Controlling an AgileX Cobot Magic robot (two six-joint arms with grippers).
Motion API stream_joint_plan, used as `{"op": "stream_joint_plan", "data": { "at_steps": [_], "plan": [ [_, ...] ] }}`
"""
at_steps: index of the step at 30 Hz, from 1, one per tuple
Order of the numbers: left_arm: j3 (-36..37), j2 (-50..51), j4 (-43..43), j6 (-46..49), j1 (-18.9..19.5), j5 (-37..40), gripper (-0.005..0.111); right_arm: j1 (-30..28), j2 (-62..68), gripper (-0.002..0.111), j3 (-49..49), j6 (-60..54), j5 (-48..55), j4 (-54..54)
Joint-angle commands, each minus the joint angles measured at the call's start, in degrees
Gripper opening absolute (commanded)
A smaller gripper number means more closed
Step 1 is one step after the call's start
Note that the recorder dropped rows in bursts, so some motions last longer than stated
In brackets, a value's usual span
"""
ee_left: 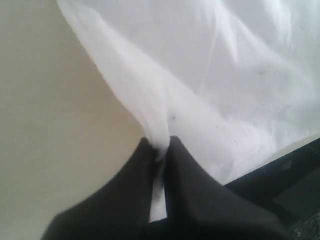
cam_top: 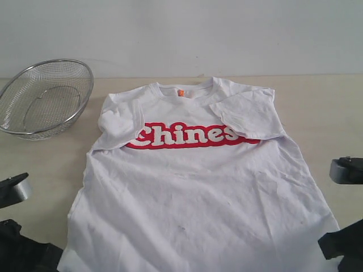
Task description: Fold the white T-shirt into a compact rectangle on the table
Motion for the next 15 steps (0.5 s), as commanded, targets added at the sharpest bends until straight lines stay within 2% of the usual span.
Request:
{"op": "stream_joint_plan", "data": {
  "at_steps": [1, 15],
  "plan": [
    [0.0, -4.6, -0.5, -1.9, 0.0, 1.4, 0.004, -0.2, -2.7, 0.000, -0.6, -2.7, -0.3, 2.4],
    [0.0, -20.2, 3.9, -10.7, 0.0, 8.0, 0.004, -0.2, -17.4, 0.000, -1.9, -2.0, 7.0, 2.4]
  ]
}}
